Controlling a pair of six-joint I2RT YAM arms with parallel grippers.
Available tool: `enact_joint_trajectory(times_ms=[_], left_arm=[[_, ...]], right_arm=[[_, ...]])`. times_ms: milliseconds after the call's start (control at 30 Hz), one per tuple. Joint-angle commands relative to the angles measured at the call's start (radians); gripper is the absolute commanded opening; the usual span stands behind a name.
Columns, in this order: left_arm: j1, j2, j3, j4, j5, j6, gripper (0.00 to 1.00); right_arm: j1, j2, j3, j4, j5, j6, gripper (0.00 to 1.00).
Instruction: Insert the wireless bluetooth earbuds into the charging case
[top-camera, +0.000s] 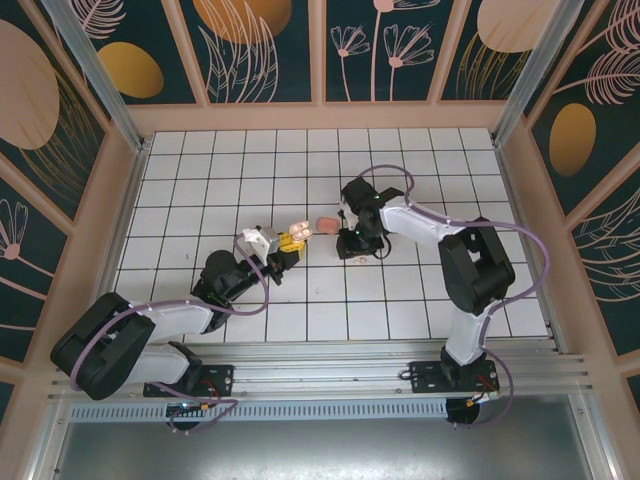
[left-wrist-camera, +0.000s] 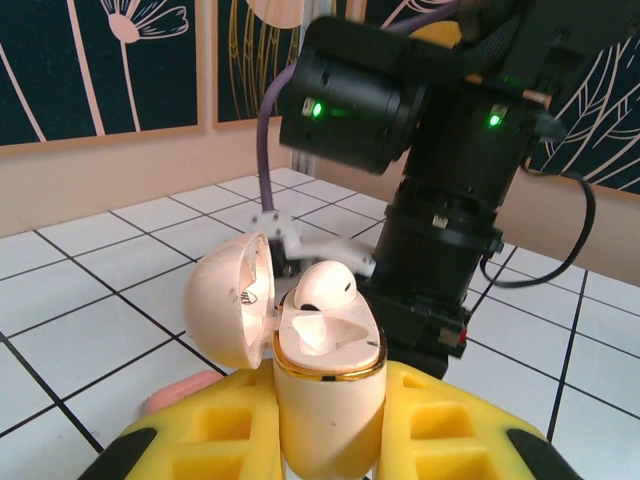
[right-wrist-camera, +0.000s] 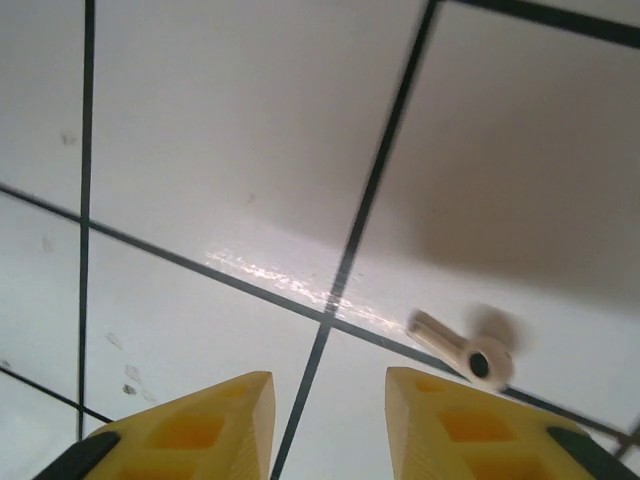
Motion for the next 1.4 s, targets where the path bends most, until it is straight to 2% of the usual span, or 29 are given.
enact_joint_trajectory(times_ms=[0,167,300,1367], left_arm=[[0.003,-0.028,0.002,0.0,0.003,0.023,0.1],[0.003,-0.035,0.005,-0.011,0.003,0.035,0.1],[0.003,-0.029,0.017,-0.015,0.012,0.036,0.1],[0.003,-0.06,0.016,-0.061,-0.007,0.06,0.1]], right_arm=[[-0.018,-0.067,-0.018,-0.071,0.09,0.163,0.37],[-0.025,-0.115,-0.144,-0.004,0.045,0.265,0.4],[-0.026,-0.097,-0.174,0.052,0.036,0.287,0.4],[-0.038,0.074,-0.057,0.201,0.047,0.206,0.4]])
